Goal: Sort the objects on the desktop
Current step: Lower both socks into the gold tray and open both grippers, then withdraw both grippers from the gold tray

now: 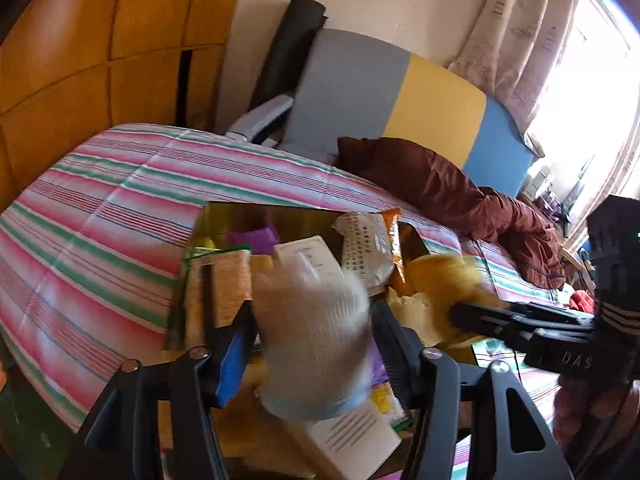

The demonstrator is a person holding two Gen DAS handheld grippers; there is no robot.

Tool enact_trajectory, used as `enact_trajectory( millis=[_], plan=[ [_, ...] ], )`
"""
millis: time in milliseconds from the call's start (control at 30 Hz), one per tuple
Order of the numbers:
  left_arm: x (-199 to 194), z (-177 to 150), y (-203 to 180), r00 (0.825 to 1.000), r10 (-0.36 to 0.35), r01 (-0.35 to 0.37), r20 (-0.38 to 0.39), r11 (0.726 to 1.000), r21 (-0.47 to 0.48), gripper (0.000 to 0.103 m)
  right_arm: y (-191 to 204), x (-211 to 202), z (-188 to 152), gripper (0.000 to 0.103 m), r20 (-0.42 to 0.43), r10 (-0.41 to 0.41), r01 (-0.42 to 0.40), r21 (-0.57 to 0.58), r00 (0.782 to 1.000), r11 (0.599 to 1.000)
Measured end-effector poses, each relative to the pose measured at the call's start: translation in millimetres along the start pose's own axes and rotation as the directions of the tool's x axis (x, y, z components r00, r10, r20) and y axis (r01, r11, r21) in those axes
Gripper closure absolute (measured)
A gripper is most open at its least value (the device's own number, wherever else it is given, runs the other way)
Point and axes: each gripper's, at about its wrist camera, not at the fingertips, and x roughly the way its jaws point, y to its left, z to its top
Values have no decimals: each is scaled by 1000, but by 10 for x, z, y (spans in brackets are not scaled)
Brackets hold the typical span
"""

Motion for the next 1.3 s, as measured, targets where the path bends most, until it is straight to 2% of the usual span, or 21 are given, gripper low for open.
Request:
enact_trajectory(
  millis=[100,200,367,533,600,800,933,1133,1300],
  plan=[
    [73,17,-71,1000,23,-23,-6,999,28,33,-5,77,-27,46,-8,-4,4,11,1000,1000],
    [97,5,-89,999,39,-39,-9,999,32,22,-2,85,-74,45,-13,-10,10,4,1000,1000],
    [9,-28,-106,993,116,-116,2,992,43,22,-25,48,-189,40,-3,-37,37,6,999,999],
    [-234,-59,-171,981,181,-185,64,981,63,22,50,-71,-292,35,53,-95,96,-17,994,995],
    [-319,-51,-198,975,208,-213,81,975,59,22,106,-134,-331,31,82,-112,115,-31,990,993],
    [-554,-44,-323,947,296,-305,123,951,59,22,326,-210,-470,28,127,-137,150,-98,982,984],
    [-709,-76,-394,951,274,-286,145,956,66,22,441,-219,-597,28,135,-137,155,-137,981,978],
    [-810,-164,-485,930,315,-333,188,940,74,22,517,-248,-777,27,143,-128,150,-153,981,977],
    [-800,-243,-478,946,279,-292,167,954,62,23,543,-300,-879,26,157,-129,153,-155,979,976]
  ],
)
